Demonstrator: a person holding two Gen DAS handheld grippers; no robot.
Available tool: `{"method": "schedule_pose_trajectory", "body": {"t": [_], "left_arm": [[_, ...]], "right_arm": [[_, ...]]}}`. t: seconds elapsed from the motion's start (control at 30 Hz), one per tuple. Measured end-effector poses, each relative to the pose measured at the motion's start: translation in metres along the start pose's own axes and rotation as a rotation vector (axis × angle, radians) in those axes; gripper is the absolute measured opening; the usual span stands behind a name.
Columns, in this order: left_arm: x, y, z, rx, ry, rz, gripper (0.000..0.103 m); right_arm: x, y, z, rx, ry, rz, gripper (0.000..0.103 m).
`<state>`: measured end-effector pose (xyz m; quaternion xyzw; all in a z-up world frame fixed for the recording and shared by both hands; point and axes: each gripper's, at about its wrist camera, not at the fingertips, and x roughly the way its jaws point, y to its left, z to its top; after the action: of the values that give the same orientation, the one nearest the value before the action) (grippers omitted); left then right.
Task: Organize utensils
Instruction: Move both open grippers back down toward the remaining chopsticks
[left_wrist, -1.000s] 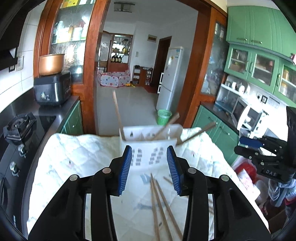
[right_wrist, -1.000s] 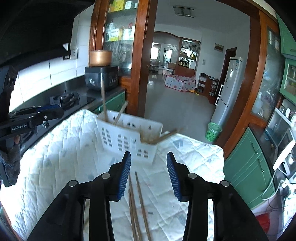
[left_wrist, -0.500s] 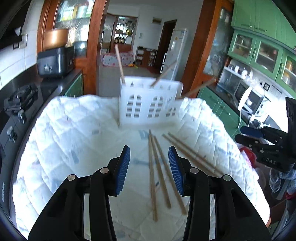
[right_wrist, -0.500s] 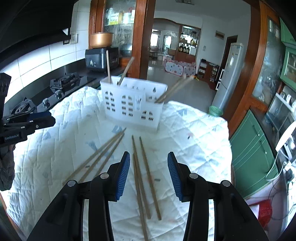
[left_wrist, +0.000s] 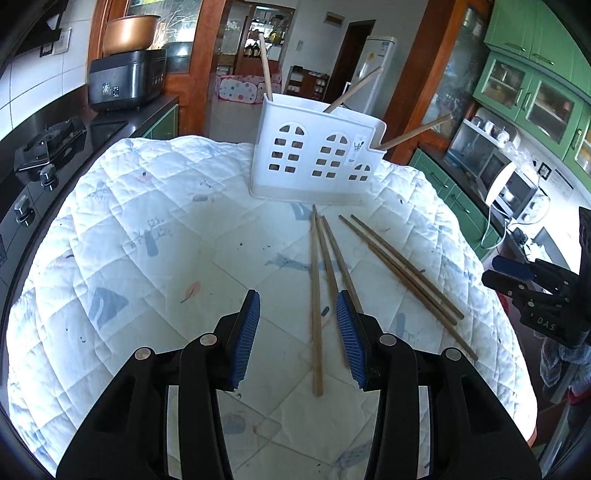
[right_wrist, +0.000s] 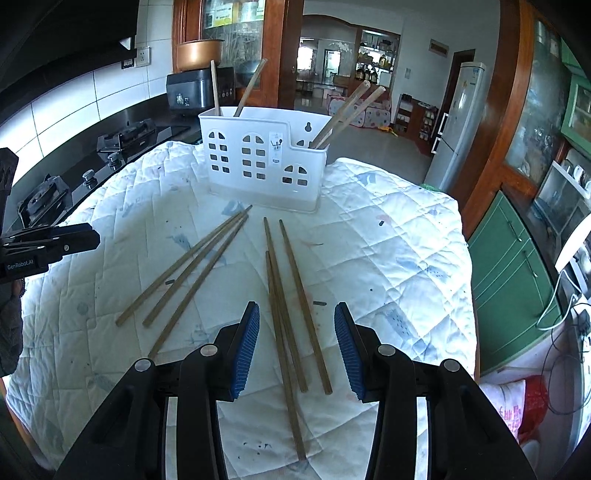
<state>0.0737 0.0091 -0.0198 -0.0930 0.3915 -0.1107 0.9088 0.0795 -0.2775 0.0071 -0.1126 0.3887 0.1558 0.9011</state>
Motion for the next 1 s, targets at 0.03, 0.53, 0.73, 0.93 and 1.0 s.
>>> {"method": "schedule_pose_trajectory", "body": {"t": [0.03, 0.53, 0.73, 0.93, 1.0], "left_arm": [[0.000, 0.000, -0.002, -0.003, 0.002, -0.001, 0.044], [0.008, -0.004, -0.019, -0.007, 0.047, -0.011, 0.044], [0.017, -0.009, -0.026, 0.012, 0.073, -0.013, 0.043], [0.029, -0.011, -0.030, 0.016, 0.098, -0.008, 0.041], [0.035, -0.011, -0.030, 0.017, 0.107, -0.001, 0.041]], "right_arm": [[0.000, 0.000, -0.001, 0.003, -0.001, 0.001, 0.041], [0.004, -0.015, -0.045, 0.062, 0.048, -0.001, 0.037], [0.013, -0.020, -0.062, 0.067, 0.075, -0.003, 0.031], [0.029, -0.026, -0.063, 0.075, 0.085, 0.000, 0.025], [0.036, -0.027, -0.061, 0.078, 0.089, 0.002, 0.023]]}}
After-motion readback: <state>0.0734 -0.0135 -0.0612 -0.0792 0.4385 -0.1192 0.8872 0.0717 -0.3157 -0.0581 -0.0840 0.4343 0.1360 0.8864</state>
